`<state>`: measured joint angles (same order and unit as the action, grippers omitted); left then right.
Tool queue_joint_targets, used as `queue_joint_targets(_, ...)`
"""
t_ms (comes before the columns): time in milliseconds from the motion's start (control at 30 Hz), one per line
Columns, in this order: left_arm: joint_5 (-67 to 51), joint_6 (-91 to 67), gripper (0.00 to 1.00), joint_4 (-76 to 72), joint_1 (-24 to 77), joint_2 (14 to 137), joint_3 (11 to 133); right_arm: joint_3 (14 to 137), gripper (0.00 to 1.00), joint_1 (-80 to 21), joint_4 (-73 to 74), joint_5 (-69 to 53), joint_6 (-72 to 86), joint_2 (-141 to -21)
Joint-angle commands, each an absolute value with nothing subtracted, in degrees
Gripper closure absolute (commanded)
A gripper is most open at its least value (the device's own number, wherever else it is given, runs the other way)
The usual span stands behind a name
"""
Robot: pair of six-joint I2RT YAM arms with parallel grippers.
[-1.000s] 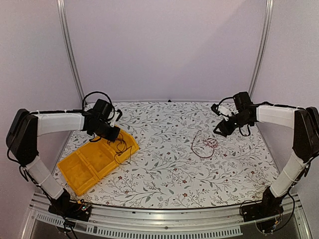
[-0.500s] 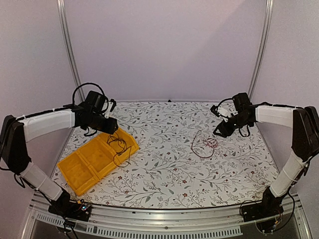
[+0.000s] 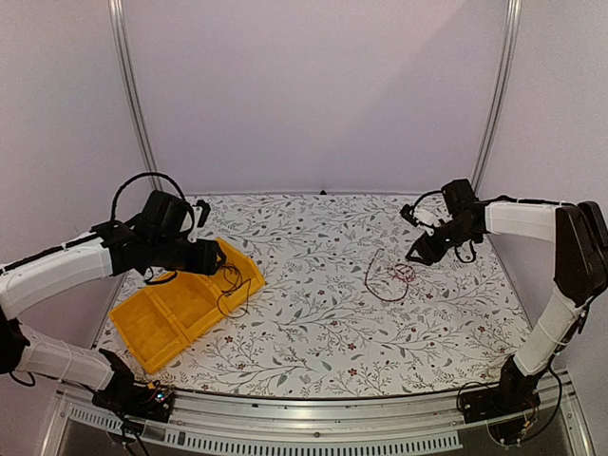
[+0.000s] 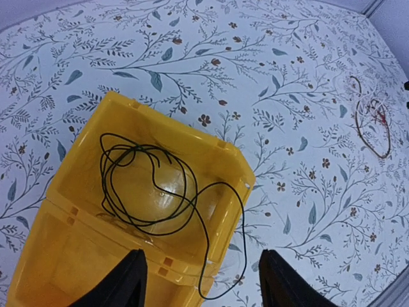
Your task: Untangle the cables
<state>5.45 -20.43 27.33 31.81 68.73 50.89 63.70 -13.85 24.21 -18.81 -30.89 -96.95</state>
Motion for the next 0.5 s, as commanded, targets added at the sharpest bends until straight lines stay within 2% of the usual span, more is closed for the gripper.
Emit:
queue_joint_targets(0,7.1,-32.1,0.40,30.6,37.5,66.8,46.8,64.9,0.42,-13.6,24.9,-19.8,-31.2,-97.5)
queue_joint_targets(200,9.1,-40.3,0.46,30.2,42.9,68.0,41.9,65.1,0.42,-13.6,25.3,-20.2,-31.2,-97.8)
queue_joint_targets(467,11.5,-41.5,0.53,29.2,43.8,71.5,40.7,65.2,0.42,-13.5,25.4,-20.4,-31.2,-97.8)
